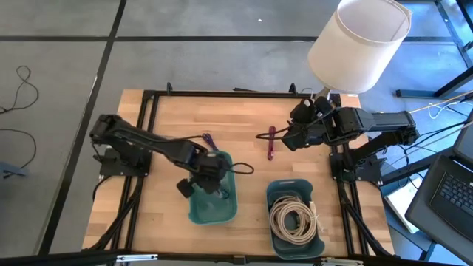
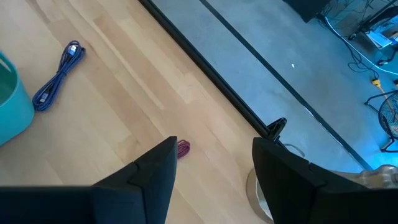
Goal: Pick and place USB-C Cables
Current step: Put the black and white USB cable into the green bin, then put the black and pink USB cable into the green bin
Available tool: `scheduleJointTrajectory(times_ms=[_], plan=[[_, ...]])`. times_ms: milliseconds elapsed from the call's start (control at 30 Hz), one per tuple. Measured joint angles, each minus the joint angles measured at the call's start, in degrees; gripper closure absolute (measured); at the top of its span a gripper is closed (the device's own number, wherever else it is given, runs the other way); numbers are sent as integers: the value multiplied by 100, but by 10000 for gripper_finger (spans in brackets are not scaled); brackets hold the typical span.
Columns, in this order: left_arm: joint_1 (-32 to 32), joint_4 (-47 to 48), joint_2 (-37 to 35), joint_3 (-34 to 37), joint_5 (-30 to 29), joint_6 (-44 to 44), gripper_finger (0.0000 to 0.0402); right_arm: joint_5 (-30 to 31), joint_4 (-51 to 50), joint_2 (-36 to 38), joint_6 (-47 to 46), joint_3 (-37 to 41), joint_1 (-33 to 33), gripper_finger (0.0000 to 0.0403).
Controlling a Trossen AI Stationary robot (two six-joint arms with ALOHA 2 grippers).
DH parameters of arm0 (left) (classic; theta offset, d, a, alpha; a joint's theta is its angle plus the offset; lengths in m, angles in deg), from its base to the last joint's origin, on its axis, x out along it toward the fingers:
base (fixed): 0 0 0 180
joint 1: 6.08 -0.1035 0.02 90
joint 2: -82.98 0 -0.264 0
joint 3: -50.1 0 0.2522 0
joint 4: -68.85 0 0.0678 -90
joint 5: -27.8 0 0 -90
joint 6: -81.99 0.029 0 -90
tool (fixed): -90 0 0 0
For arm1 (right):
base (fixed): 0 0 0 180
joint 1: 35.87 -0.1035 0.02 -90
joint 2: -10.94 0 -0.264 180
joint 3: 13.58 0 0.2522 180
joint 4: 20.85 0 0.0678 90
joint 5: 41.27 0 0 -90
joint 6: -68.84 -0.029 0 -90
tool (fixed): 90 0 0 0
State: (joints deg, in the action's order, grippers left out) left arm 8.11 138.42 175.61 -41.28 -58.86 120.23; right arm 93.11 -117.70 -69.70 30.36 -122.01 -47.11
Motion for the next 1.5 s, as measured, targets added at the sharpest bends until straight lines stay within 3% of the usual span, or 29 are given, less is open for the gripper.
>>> scheduleJointTrajectory(times_ms=[433,667,800,933,1233,1500], plan=[[-500,-285,1282,87,140,199,379,-109,-8,0,0,0,0,192],[-410,-891,1382,90,148,2,379,-110,-79,0,0,0,0,192],[-357,-779,1382,90,239,-364,378,-109,-135,0,2,0,0,192],[-397,-655,1378,87,535,-647,345,-107,-133,0,15,0,0,192],[-417,-339,1357,83,458,-1080,248,-106,-129,0,11,0,0,192],[-424,790,430,93,-338,-1773,232,-69,-121,0,0,0,0,192]])
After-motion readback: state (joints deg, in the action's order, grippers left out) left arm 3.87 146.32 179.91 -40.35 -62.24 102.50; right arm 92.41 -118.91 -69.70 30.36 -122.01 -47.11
